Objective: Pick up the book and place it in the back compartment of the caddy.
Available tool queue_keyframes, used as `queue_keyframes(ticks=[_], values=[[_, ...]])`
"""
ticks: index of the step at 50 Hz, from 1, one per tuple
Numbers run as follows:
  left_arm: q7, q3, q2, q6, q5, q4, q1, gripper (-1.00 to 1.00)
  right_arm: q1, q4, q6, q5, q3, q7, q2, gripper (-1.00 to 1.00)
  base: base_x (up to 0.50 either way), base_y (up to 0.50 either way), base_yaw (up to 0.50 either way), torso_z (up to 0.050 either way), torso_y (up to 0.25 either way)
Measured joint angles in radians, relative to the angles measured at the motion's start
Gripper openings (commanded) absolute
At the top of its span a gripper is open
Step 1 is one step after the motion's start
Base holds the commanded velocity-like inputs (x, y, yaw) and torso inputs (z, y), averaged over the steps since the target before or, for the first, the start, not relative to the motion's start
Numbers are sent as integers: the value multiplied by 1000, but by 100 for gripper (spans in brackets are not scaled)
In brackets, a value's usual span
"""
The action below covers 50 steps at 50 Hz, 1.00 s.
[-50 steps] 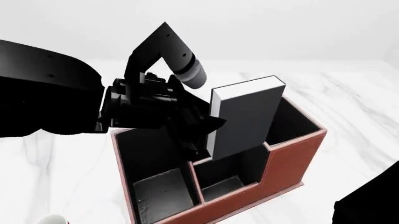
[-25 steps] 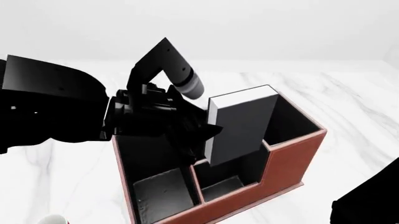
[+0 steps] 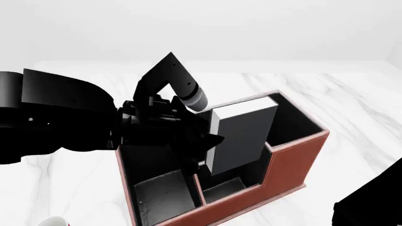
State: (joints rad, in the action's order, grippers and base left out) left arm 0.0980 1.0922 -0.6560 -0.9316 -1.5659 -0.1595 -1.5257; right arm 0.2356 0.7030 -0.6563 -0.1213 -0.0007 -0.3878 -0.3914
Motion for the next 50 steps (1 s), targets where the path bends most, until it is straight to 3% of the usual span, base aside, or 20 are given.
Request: queue_keyframes(ticks=[50], values=[[22,32,22,39,62,19,63,-100,-1,-2,0,5,-7,-14,-10,100,0,0,0,0,1]])
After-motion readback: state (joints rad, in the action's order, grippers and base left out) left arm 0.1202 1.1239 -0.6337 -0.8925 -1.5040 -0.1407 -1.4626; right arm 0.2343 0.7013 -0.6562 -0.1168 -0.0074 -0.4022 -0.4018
